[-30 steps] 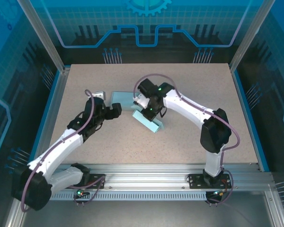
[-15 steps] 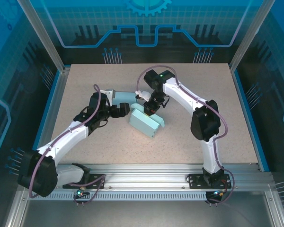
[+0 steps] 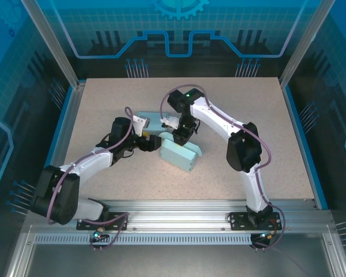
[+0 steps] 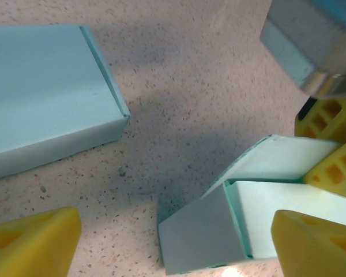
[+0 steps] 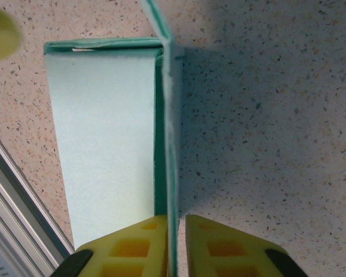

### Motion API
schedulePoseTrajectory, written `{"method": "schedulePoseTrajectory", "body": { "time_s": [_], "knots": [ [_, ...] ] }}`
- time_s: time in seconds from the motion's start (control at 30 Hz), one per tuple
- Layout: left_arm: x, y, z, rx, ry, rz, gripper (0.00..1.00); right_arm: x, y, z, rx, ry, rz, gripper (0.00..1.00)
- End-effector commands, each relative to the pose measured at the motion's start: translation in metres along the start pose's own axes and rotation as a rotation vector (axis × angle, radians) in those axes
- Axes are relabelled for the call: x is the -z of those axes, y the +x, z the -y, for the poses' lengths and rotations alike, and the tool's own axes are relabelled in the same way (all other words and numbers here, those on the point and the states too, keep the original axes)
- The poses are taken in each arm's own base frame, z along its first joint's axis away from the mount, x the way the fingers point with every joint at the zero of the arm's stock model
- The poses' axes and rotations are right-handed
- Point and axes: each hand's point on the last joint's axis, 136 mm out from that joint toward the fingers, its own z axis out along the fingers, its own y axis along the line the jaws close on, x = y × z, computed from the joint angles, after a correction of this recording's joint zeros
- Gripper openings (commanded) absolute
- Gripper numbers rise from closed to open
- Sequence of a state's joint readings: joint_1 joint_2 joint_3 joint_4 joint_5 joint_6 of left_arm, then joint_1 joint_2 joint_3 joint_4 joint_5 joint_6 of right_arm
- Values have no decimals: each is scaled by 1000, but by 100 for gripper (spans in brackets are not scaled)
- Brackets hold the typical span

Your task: Fold the paper box

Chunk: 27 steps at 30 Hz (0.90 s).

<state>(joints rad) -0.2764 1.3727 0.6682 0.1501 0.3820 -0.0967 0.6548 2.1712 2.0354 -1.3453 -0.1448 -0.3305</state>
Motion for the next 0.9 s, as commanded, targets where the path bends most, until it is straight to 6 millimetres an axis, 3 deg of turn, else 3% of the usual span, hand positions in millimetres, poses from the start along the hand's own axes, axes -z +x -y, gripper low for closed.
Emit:
{"method": "schedulePoseTrajectory", "body": {
  "time_s": [0.0,0.07,0.2,0.4,0.67,0.87],
  "knots": [
    [-3,-20,13,-100,93,30,80,3,-2,-4,22,31,-5,19],
    [-5,-25,16,-93,108,18,70,4,-3,-4,24,49,-3,21],
    [-4,-27,24,-108,146,19,61,6,-4,-6,27,58,-1,24],
    [-1,-19,32,-118,193,-10,57,16,-9,-9,25,61,41,35],
    [-3,-11,28,-122,181,-34,55,30,-17,-10,-4,78,111,52],
    [-5,-13,29,-131,184,-42,48,43,-21,-6,-50,91,165,60]
  ]
}}
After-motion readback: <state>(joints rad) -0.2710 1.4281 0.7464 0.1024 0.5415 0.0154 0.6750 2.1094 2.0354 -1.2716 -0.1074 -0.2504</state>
